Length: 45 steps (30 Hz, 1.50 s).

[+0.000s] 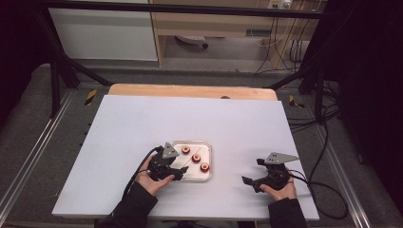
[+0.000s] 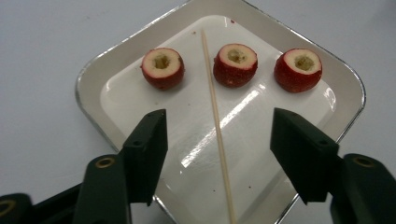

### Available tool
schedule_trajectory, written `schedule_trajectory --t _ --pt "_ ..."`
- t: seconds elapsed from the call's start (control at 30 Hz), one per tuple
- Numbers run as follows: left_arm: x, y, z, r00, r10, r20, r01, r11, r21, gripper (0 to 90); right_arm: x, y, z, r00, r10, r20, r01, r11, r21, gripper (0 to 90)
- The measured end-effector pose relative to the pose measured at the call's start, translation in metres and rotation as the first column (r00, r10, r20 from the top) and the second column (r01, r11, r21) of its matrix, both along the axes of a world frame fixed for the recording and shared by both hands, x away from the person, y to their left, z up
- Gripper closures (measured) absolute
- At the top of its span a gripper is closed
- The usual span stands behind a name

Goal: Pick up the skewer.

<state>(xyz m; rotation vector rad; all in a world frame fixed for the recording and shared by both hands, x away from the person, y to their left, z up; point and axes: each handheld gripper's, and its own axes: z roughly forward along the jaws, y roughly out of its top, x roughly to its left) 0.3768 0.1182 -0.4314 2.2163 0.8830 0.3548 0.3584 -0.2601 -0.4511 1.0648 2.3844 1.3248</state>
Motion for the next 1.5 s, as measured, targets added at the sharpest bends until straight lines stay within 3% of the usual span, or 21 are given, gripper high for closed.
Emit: schedule_trajectory --t 0.27,0.53,1.13,1.5 --pt "-0.003 -0.004 -0.007 0.9998 0.018 -0.002 -0.018 0.9996 0.021 61.1 0.0 0.0 0.0 1.0 0.0 -0.003 0.0 1.0 0.001 0.6" --pt "-0.003 -0.004 -0.012 0.9991 0.042 -0.009 -0.042 0.9989 0.02 73.8 0.0 0.0 0.0 1.0 0.003 -0.005 -0.003 1.0 0.0 0.6" --pt "-0.009 -0.008 -0.015 0.9951 0.096 0.024 -0.096 0.9952 0.018 87.3 0.0 0.001 -0.001 1.0 0.007 -0.002 -0.007 1.0 0.003 0.6" --pt "-0.009 -0.004 -0.017 0.9941 0.106 0.02 -0.106 0.994 -0.03 88.4 0.0 0.001 0.0 1.0 0.008 -0.004 -0.008 1.0 0.002 0.7"
